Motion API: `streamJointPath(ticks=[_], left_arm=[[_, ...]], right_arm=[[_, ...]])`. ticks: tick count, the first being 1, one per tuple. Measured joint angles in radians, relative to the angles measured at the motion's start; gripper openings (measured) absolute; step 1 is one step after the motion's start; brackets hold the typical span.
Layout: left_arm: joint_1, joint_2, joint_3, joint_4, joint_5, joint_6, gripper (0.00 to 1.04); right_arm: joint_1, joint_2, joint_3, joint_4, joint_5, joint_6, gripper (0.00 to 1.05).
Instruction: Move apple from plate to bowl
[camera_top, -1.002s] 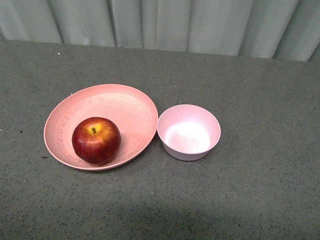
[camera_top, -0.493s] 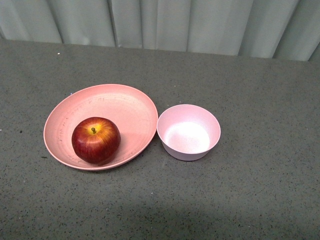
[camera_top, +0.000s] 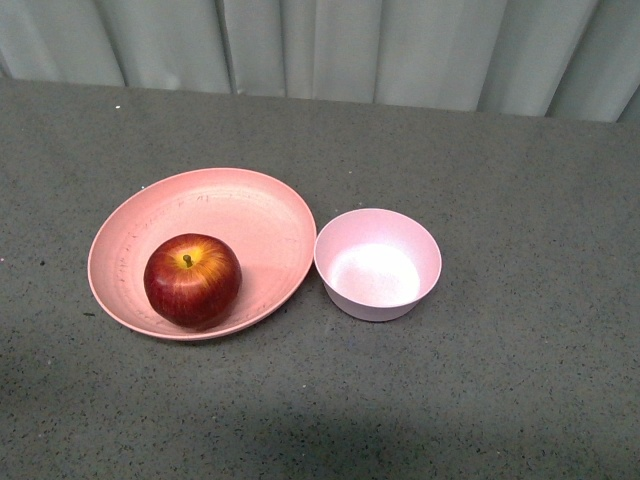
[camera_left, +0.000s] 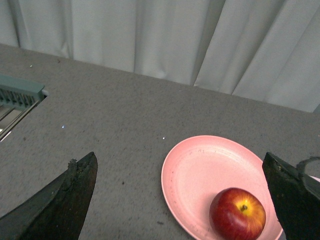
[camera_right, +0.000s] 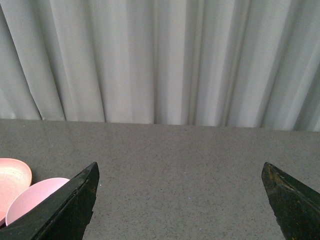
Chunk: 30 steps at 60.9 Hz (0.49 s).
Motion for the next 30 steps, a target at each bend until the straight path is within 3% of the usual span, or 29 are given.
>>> streamJointPath(ticks=[6,14,30], left_arm=[[-0.003,0.217,0.071,0.101,0.037,0.003,0.98],[-0.026,0.485,0.205,0.116,0.054,-0.007,0.98],[-0.08,0.827,0.455,-0.022,0.076,-0.014,0.98]], right_arm=[[0.0,0.0,0.0,0.0,0.0,0.0,0.95],[0.0,0.0,0.0,0.0,0.0,0.0,0.95],[0.0,0.0,0.0,0.0,0.0,0.0,0.95]])
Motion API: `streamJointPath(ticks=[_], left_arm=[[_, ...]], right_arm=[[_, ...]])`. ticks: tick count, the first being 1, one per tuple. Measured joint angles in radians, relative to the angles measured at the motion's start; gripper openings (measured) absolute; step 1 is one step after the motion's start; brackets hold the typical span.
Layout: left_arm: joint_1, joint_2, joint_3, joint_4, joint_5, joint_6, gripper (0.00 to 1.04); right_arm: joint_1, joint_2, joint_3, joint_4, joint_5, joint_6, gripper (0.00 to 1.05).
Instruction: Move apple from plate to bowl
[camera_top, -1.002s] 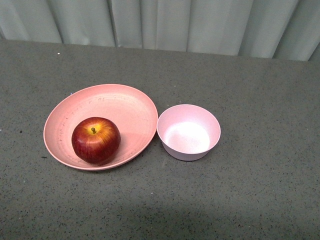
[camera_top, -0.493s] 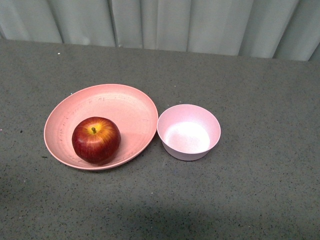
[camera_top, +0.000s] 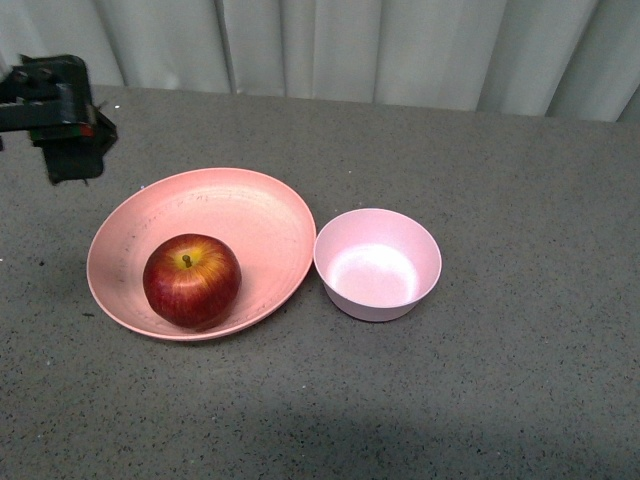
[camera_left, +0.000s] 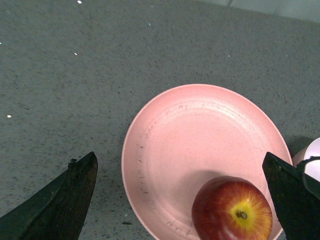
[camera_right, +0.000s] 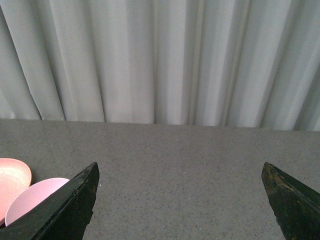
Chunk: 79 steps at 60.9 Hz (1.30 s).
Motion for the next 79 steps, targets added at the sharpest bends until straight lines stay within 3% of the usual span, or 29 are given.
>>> streamJointPath(ticks=[28,62,79], left_arm=[[-0.022,0.28,0.217,-0.141,0.045,-0.036,0.98],[-0.065,0.301,0.212,-0.243,0.193,-0.076,0.98],[-0.082,0.307,0.212,-0.27,0.22,-0.045,0.98]], right_arm=[[0.0,0.0,0.0,0.0,0.0,0.0,0.95],[0.0,0.0,0.0,0.0,0.0,0.0,0.95],[0.0,0.0,0.0,0.0,0.0,0.0,0.95]])
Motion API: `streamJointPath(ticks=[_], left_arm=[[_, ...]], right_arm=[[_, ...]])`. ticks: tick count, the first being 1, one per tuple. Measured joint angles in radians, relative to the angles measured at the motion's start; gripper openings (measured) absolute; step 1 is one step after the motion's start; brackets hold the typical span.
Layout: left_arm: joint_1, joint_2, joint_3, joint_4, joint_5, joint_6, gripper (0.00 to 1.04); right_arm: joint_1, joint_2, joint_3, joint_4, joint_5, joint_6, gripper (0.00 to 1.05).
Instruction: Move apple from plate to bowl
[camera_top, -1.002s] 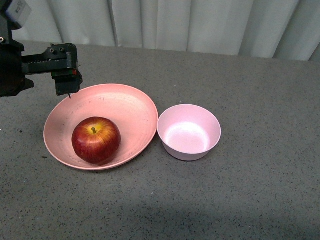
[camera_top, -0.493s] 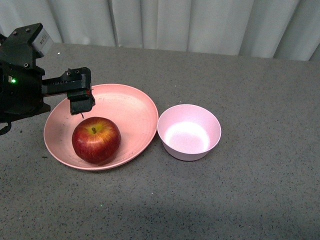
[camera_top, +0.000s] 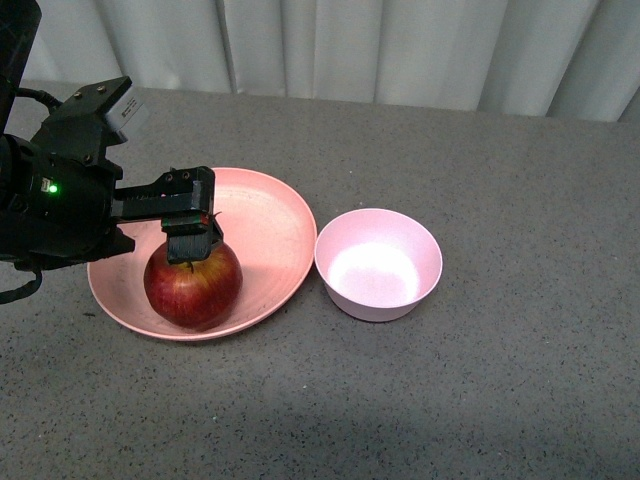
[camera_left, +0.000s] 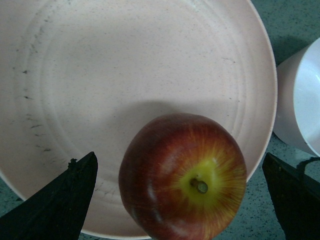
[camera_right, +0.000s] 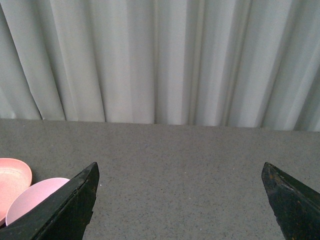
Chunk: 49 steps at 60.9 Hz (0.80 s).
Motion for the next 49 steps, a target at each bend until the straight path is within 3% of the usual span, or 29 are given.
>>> streamJointPath(ticks=[49], left_arm=[[-0.027,0.042,-0.008,-0.021,0.018,0.026,0.98]], right_arm=[[0.0,0.0,0.0,0.0,0.0,0.0,0.95]])
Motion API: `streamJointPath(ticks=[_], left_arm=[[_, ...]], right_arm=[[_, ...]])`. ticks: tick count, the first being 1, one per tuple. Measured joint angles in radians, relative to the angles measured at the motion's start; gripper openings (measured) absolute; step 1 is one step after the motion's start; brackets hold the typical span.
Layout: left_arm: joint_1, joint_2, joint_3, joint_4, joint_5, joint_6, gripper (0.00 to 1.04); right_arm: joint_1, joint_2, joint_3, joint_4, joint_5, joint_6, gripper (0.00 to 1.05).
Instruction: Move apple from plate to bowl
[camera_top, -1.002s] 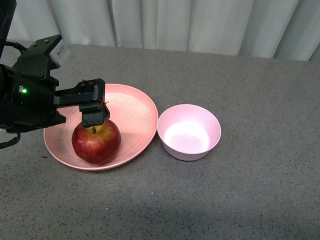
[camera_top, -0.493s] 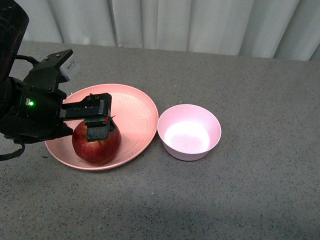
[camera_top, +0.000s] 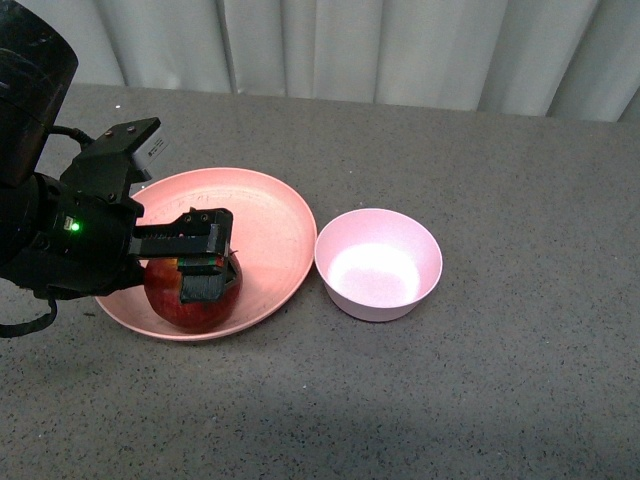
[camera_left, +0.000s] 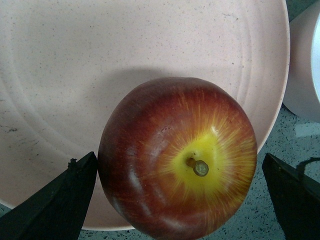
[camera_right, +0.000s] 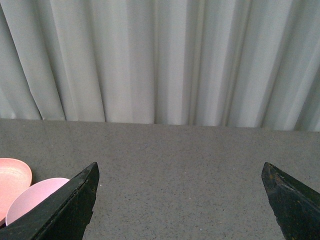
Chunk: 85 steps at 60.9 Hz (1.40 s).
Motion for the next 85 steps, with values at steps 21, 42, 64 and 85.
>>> streamJointPath(ticks=[21,42,64,85], left_arm=[[-0.003,-0.001,-0.008,0.014,-0.011,0.0,0.75],[-0.056,-0.122,-0.02,0.018,0.037,-0.062,0.74],[-0.18,-0.055,0.122,0.054,-0.008,-0.174,0.73],[-0.255,0.066,0.221,0.056,-0.045,-0.225,0.73]], right_arm=[[0.0,0.0,0.0,0.0,0.0,0.0,0.95],[0.0,0.0,0.0,0.0,0.0,0.0,0.95],[0.0,0.0,0.0,0.0,0.0,0.0,0.95],[0.0,0.0,0.0,0.0,0.0,0.0,0.95]])
